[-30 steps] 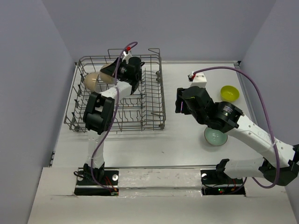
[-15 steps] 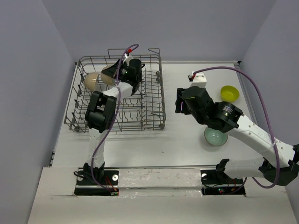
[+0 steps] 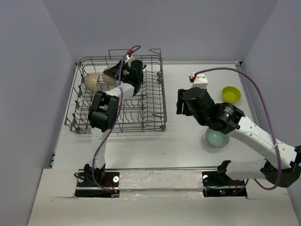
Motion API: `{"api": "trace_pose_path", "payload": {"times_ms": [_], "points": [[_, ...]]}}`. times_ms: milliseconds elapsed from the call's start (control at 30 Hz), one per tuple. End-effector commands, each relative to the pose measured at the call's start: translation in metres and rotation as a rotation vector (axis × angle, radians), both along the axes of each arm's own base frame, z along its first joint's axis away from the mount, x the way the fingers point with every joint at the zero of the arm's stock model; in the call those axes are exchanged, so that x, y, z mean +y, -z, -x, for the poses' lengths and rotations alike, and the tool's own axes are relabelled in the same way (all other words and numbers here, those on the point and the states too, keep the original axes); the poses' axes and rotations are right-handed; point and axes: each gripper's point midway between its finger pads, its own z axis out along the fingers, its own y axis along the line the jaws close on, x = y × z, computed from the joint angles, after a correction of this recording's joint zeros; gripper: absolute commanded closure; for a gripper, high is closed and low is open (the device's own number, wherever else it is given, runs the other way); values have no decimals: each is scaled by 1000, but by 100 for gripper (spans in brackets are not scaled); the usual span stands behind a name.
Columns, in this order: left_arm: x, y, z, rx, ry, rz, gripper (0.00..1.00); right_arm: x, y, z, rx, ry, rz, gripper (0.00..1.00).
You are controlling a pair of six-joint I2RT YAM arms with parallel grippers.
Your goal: Load the bowls into the dish rack
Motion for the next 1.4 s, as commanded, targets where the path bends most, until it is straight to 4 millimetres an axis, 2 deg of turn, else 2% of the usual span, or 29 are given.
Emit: {"api": "trace_pose_path", "payload": {"times_ms": [0,200,433,600,700,933,1133,1367], "points": [[2,-6,3,-49,-46,19,92,-1,-9,0,-32,9,-18,34],[-3,0,1,-39,-39,15,76,0,-8,0,-29,6,-18,34],[-8,7,-2,-29,-28,11,51,-1,-7,0,-28,9,-13,34],[-9,8,-2,-29,-26,11,42,-1,-5,0,-24,7,-7,33],[-10,6,-2,-33,-25,13,37,-1,-5,0,-26,8,-8,33],[-12,-11,2,-64,-10,28,13,0,-5,-1,-25,9,0,33],[-23,-25,8,-82,36,39,2,-1,-6,-2,-26,15,6,33],[-35,-35,15,-94,82,47,1,-3,-10,-4,-33,26,20,32]]}}
